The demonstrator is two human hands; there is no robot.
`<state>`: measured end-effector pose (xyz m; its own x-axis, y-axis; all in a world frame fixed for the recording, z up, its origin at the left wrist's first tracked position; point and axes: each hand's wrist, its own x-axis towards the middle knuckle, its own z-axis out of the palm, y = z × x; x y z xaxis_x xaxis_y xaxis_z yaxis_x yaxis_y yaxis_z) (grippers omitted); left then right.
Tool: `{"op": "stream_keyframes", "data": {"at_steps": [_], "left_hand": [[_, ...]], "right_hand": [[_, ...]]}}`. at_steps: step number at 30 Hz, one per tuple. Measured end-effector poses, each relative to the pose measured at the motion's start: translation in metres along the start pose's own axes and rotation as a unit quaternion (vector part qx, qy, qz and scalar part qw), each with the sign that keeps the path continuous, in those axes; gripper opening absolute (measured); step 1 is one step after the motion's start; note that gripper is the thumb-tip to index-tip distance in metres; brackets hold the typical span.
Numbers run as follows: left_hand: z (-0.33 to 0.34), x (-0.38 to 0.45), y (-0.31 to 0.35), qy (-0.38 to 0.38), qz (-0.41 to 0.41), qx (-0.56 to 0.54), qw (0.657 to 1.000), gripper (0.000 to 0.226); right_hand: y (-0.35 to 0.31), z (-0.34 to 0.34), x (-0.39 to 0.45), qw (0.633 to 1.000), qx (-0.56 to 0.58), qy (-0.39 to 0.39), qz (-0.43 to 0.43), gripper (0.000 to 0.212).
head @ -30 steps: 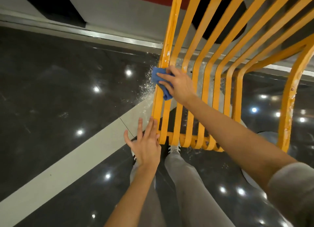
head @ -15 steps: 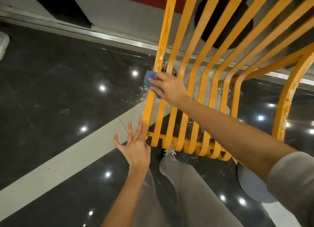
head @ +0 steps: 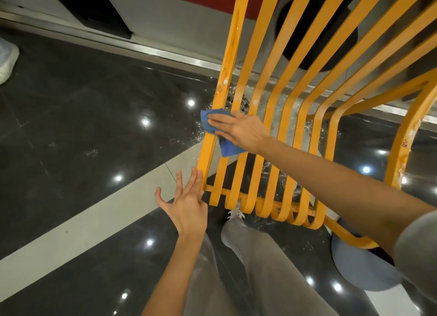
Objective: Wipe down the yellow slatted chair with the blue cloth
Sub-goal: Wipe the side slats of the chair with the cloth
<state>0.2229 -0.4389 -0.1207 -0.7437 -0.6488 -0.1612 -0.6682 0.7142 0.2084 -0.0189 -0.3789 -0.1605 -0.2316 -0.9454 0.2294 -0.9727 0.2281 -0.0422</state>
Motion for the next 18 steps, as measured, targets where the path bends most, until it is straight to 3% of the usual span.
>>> {"op": "stream_keyframes", "data": {"at_steps": [4,6,10,14,18], "left_hand": [[0.001,-0.001,0.0,0.01,-0.003,-0.013,1.0,0.057],[0.001,-0.001,0.001,0.01,-0.007,-0.017,1.0,0.057],[0.0,-0.001,0.0,0.002,-0.004,-0.008,1.0,0.059],[0.002,-0.001,0.0,0.001,-0.004,-0.009,1.0,0.059],[0.003,-0.003,0.001,0.0,-0.013,-0.013,1.0,0.059]], "right_hand": [[0.015,-0.009,0.027,0.993,-0.04,0.014,0.11,0.04],[0.0,-0.009,0.021,0.99,0.043,0.03,0.133,0.039],[0.005,-0.008,-0.011,0.995,0.084,-0.019,0.041,0.037],[0.027,-0.018,0.03,0.974,0.073,-0.065,0.203,0.04],[-0.014,-0.019,0.027,0.962,0.152,-0.074,0.214,0.039]]}}
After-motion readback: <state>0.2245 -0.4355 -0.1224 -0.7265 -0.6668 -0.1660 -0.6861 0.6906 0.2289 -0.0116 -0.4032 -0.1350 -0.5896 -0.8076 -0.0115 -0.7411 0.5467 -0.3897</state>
